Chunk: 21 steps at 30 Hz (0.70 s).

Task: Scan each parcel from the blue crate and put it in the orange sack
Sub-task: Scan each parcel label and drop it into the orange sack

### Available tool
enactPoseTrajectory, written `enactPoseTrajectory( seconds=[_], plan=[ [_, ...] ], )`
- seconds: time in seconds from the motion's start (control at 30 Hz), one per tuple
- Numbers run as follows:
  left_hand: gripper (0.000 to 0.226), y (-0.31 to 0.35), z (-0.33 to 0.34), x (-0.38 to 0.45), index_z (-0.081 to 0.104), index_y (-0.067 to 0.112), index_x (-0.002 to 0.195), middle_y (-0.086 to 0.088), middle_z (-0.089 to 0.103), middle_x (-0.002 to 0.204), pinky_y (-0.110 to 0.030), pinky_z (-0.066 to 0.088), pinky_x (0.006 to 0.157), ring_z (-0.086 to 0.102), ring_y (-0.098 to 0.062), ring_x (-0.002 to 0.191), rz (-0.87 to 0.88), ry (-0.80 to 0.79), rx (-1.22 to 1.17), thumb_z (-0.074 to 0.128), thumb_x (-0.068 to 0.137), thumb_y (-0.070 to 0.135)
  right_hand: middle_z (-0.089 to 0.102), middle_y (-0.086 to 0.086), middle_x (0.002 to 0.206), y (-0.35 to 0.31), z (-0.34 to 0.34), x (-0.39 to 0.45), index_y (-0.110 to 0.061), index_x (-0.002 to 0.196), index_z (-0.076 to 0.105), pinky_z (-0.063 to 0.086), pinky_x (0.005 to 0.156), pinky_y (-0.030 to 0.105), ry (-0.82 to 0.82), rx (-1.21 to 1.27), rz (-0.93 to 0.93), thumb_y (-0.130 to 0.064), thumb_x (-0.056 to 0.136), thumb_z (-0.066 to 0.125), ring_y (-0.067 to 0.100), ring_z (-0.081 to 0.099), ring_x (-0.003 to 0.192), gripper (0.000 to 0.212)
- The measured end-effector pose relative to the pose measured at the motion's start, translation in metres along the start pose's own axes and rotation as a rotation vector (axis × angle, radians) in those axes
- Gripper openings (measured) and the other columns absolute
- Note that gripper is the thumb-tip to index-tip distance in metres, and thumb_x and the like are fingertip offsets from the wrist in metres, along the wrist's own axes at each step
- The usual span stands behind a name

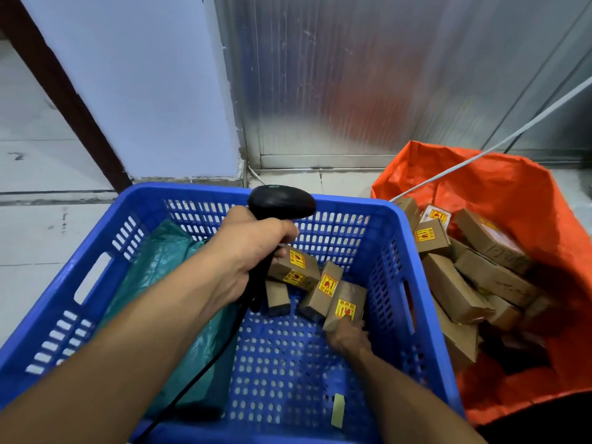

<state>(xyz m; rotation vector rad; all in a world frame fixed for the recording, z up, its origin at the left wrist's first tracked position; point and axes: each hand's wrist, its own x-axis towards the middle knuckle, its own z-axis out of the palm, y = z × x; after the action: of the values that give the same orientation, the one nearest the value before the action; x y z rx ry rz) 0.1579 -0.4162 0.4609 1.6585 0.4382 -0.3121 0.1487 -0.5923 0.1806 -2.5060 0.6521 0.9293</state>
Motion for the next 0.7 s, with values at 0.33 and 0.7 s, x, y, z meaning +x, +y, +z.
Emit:
enactPoseTrajectory(
  seconds=[0.33,0.7],
  plan=[
    [0.025,-0.014,0.002,0.012,0.07,-0.002,0.105,-0.009,0.064,0.073,-0.027,0.051,0.06,0.057,-0.013,0.056,-0.042,0.011,0.036,0.073,0.081,0.005,0.029,0.018,0.149,-0.014,0.026,0.013,-0.017,0.146,0.015,0.046,0.094,0.047,0.111,0.198,0.152,-0.052,0.087,0.068,0.037,0.043,0.128,0.086],
    [0.021,-0.015,0.0,0.013,0.07,0.002,0.102,-0.009,0.066,0.075,-0.028,0.053,0.064,0.059,-0.013,0.058,-0.042,0.013,0.048,0.074,0.082,0.006,0.029,0.023,0.149,-0.015,0.031,0.01,-0.013,0.146,0.01,0.048,0.097,0.052,0.17,0.4,0.236,-0.047,0.079,0.077,0.039,0.043,0.129,0.1]
  ],
)
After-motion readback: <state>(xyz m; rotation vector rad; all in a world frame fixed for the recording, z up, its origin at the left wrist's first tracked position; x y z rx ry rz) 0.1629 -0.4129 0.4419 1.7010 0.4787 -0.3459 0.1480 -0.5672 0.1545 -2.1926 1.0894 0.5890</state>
